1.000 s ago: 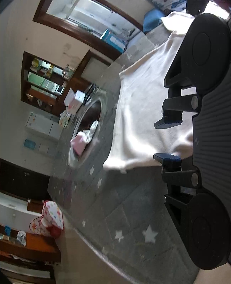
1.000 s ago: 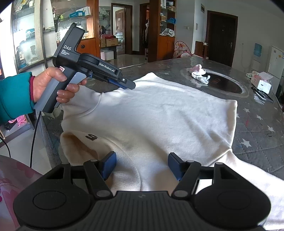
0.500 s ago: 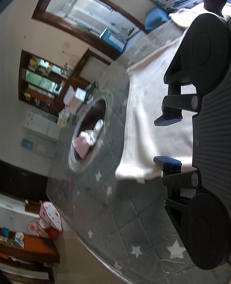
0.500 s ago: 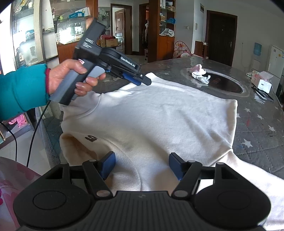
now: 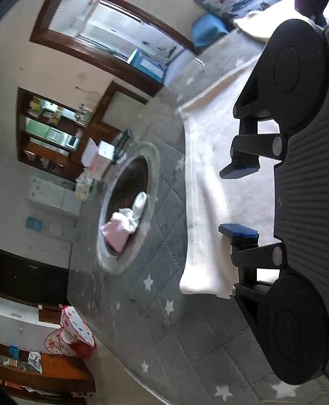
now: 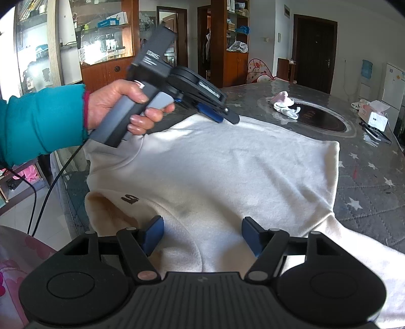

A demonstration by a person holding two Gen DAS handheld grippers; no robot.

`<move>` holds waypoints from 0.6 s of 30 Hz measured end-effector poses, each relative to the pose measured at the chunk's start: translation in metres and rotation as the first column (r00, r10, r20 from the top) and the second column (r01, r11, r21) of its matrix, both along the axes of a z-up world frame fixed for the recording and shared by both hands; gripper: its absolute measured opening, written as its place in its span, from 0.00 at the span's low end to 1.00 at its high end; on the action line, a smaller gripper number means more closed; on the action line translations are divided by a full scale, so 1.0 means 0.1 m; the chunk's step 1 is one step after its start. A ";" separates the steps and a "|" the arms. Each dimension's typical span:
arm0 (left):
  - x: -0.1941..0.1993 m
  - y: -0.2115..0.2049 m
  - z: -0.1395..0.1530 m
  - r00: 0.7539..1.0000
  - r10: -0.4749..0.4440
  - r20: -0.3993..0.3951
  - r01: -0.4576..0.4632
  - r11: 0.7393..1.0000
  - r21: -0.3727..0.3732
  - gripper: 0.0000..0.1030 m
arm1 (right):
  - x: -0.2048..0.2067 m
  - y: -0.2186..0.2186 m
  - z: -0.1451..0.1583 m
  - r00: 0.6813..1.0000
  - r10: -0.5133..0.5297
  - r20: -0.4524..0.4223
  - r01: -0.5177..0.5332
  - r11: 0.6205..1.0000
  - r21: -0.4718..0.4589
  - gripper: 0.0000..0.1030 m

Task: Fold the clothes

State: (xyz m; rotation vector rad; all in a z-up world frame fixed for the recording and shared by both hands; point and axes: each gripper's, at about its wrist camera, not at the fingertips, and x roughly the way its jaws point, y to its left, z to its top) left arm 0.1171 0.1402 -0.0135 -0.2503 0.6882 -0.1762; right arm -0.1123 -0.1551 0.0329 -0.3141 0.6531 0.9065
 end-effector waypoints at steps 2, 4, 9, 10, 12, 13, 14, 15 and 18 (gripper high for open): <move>0.05 0.05 -0.01 1.000 0.031 0.000 -0.031 1.000 -0.003 0.43 | 0.00 0.00 0.00 1.000 -0.001 -0.002 0.001 1.000 0.003 0.68; 0.09 0.13 -0.02 0.997 0.073 0.002 -0.073 0.997 -0.013 0.46 | 0.00 0.00 0.00 1.000 -0.002 -0.004 0.002 1.000 0.005 0.68; 0.10 0.10 0.01 1.000 0.026 0.009 -0.026 0.997 -0.077 0.48 | 0.01 0.00 0.00 1.000 -0.002 -0.009 0.002 1.000 0.009 0.69; 0.10 0.05 0.01 1.000 0.004 0.014 -0.003 0.997 -0.077 0.48 | 0.01 0.00 -0.01 1.000 -0.002 -0.010 0.003 1.000 0.010 0.69; 0.10 -0.06 0.03 0.998 -0.055 0.031 0.058 0.995 -0.077 0.48 | 0.01 0.00 -0.01 1.000 -0.003 -0.011 0.003 1.000 0.012 0.69; 0.11 -0.12 0.03 0.996 -0.084 0.032 0.086 0.994 -0.073 0.48 | 0.01 0.00 -0.01 1.000 -0.003 -0.012 0.003 1.000 0.013 0.70; 0.13 -0.17 0.02 0.994 -0.108 0.027 0.110 0.992 -0.062 0.48 | 0.01 0.00 -0.01 1.000 -0.004 -0.013 0.004 1.000 0.013 0.70; 0.16 -0.21 0.00 0.993 -0.117 0.020 0.118 0.992 -0.044 0.48 | 0.01 0.00 -0.01 1.000 -0.004 -0.013 0.004 1.000 0.014 0.70; 0.23 -0.22 -0.03 0.994 -0.107 0.018 0.108 0.994 -0.026 0.48 | 0.01 0.00 0.00 1.000 -0.004 -0.014 0.005 1.000 0.015 0.70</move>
